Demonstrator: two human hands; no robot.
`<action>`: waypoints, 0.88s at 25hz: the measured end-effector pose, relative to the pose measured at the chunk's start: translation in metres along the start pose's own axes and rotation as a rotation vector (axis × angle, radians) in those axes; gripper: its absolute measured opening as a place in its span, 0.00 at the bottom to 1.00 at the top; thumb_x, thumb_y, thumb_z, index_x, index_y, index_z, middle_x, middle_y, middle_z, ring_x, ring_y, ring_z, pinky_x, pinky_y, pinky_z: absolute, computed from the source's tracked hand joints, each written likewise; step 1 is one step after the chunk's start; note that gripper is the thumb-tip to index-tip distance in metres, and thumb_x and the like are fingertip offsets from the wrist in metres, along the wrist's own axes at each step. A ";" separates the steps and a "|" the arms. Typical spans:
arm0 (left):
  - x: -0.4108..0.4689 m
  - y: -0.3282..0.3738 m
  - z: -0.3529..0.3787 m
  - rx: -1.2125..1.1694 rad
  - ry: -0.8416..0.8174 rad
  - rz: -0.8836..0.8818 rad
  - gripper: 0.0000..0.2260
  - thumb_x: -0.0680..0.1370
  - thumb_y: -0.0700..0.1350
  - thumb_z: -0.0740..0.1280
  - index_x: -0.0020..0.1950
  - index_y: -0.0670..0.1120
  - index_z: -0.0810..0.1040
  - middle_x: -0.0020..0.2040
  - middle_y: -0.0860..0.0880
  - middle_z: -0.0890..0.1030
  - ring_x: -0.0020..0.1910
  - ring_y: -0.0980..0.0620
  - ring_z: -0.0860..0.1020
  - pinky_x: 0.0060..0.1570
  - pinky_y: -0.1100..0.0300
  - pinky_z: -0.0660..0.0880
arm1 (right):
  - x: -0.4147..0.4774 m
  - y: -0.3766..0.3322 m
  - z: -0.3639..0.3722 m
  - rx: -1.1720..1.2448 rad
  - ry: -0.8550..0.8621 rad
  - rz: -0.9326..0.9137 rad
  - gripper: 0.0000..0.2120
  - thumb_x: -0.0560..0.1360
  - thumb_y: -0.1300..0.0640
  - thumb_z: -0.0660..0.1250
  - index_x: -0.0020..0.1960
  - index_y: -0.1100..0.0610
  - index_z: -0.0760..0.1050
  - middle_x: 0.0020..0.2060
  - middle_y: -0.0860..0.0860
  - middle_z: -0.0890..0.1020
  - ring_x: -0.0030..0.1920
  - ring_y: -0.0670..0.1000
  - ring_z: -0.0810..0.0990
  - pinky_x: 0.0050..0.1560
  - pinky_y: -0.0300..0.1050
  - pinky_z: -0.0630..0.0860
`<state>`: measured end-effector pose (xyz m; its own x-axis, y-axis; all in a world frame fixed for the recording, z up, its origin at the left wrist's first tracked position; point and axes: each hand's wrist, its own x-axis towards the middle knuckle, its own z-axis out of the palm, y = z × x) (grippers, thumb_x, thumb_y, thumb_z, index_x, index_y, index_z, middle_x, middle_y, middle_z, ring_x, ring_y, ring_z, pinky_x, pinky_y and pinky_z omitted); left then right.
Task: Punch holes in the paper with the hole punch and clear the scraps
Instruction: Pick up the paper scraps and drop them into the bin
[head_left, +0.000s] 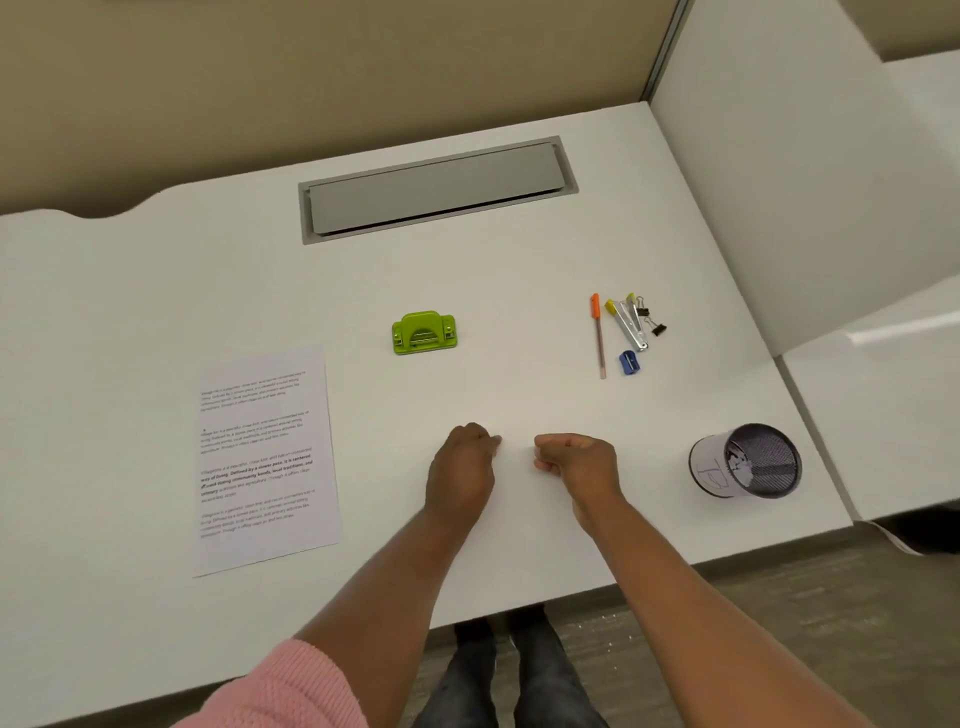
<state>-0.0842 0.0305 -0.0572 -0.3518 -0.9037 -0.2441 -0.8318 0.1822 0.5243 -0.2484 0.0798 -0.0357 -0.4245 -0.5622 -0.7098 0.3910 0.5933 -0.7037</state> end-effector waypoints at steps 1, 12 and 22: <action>0.002 0.003 0.000 0.006 -0.011 -0.011 0.12 0.80 0.40 0.62 0.57 0.46 0.85 0.53 0.48 0.82 0.55 0.46 0.78 0.52 0.50 0.77 | -0.001 0.000 -0.003 0.011 0.003 0.001 0.07 0.72 0.70 0.71 0.44 0.61 0.85 0.41 0.56 0.87 0.38 0.53 0.84 0.50 0.46 0.83; 0.026 0.024 -0.008 0.034 -0.085 -0.124 0.11 0.70 0.37 0.63 0.42 0.47 0.84 0.45 0.49 0.84 0.46 0.45 0.81 0.44 0.57 0.76 | -0.013 -0.009 -0.021 0.309 -0.010 -0.014 0.07 0.70 0.73 0.72 0.47 0.67 0.84 0.44 0.60 0.86 0.46 0.57 0.85 0.51 0.48 0.82; 0.010 0.181 -0.008 -0.315 -0.205 0.145 0.06 0.73 0.38 0.68 0.42 0.46 0.85 0.42 0.53 0.84 0.41 0.55 0.79 0.43 0.61 0.76 | -0.051 -0.057 -0.111 0.468 0.140 -0.130 0.07 0.72 0.71 0.72 0.50 0.66 0.83 0.42 0.58 0.86 0.46 0.56 0.86 0.53 0.47 0.81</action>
<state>-0.2345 0.0509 0.0417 -0.5605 -0.7755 -0.2906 -0.6062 0.1451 0.7820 -0.3400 0.1382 0.0443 -0.5867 -0.5127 -0.6268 0.6382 0.1838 -0.7476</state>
